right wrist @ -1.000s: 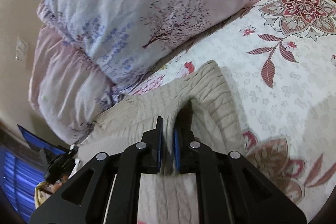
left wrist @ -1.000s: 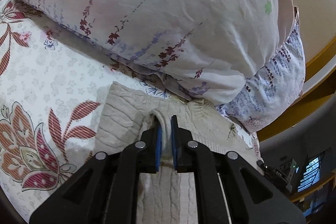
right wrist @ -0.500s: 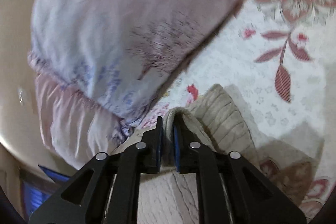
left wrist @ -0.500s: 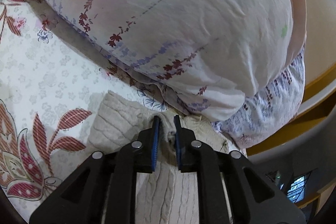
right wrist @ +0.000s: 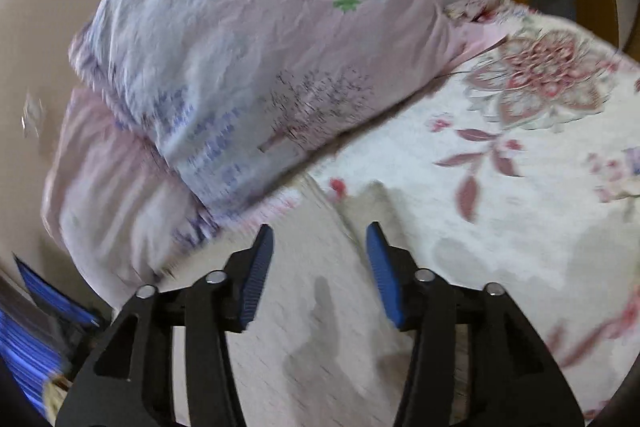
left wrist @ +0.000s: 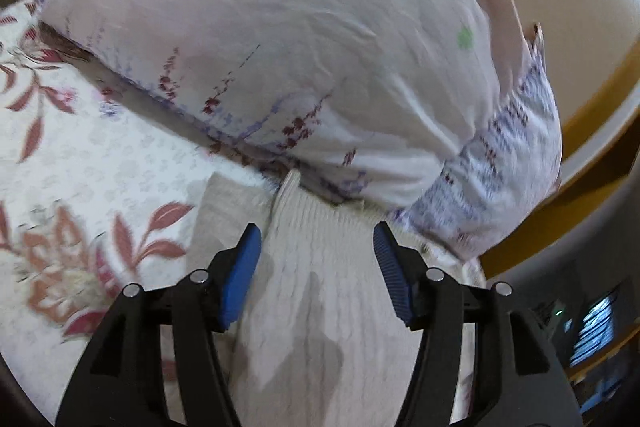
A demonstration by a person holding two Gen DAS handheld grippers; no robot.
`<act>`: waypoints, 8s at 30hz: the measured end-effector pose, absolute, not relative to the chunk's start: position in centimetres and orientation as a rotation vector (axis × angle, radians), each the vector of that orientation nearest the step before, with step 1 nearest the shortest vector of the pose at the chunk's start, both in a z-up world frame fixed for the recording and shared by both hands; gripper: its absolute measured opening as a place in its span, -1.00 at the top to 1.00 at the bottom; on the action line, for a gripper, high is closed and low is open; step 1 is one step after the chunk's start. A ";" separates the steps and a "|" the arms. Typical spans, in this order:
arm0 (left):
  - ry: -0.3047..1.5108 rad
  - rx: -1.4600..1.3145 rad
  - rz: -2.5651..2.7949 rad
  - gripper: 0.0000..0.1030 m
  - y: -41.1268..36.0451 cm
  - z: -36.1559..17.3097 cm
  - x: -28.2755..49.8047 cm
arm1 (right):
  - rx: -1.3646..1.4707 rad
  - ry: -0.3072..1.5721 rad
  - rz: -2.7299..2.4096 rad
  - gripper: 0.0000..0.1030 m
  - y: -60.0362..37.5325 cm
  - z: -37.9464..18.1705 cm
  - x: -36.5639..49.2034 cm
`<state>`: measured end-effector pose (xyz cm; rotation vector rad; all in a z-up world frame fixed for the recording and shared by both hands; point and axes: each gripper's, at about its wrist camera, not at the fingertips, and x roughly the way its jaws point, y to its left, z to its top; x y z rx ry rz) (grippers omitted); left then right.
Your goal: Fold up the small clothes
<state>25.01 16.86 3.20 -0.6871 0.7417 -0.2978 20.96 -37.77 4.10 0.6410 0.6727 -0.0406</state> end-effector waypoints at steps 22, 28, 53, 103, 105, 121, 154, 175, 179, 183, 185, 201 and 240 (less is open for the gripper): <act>0.874 -0.503 -0.305 0.87 15.4 0.5 21.6 | 0.463 0.784 -0.032 0.83 -35.8 1.9 16.7; 0.873 -0.510 -0.335 0.89 16.3 1.0 20.7 | 0.476 0.779 -0.035 0.84 -35.5 2.6 15.0; 0.767 -0.386 -0.360 0.01 12.7 4.0 19.9 | 0.193 0.793 -0.043 0.41 -26.9 4.4 18.4; 0.875 -0.877 -0.270 -0.46 19.8 -1.0 23.5 | -0.058 0.877 0.131 -0.21 -11.5 0.9 26.0; 0.871 -0.872 -0.273 -0.49 19.6 -0.9 23.6 | -0.108 0.839 0.111 -0.24 -10.9 0.6 25.7; 0.880 -0.825 -0.275 -0.48 17.6 -0.7 24.0 | -0.100 0.835 0.120 -0.25 -11.1 1.2 26.0; 0.732 -0.752 -0.652 0.63 5.7 9.1 25.6 | 0.163 0.741 0.101 -0.26 -21.6 4.7 22.5; 0.798 -0.601 -0.830 -0.57 -6.2 8.1 25.6 | 0.675 0.778 0.173 -0.26 -35.9 3.6 19.0; 0.802 -0.540 -0.607 -0.60 -2.1 7.6 25.9 | 0.781 0.878 0.273 -0.26 -35.3 2.6 20.5; 0.887 -0.527 -0.492 -0.60 0.0 5.0 26.7 | 0.833 0.965 0.305 -0.24 -34.7 1.6 21.4; 0.933 -0.531 -0.482 -0.59 0.2 3.8 27.0 | 0.849 0.983 0.361 -0.04 -34.2 1.3 21.7; 1.021 -0.577 -0.565 -0.58 -2.1 1.4 27.0 | 0.690 0.893 0.336 0.66 -32.0 2.1 25.0; 1.034 -0.509 -0.747 -0.55 -5.0 1.9 20.7 | 0.682 0.751 0.086 -0.08 -40.9 3.7 13.0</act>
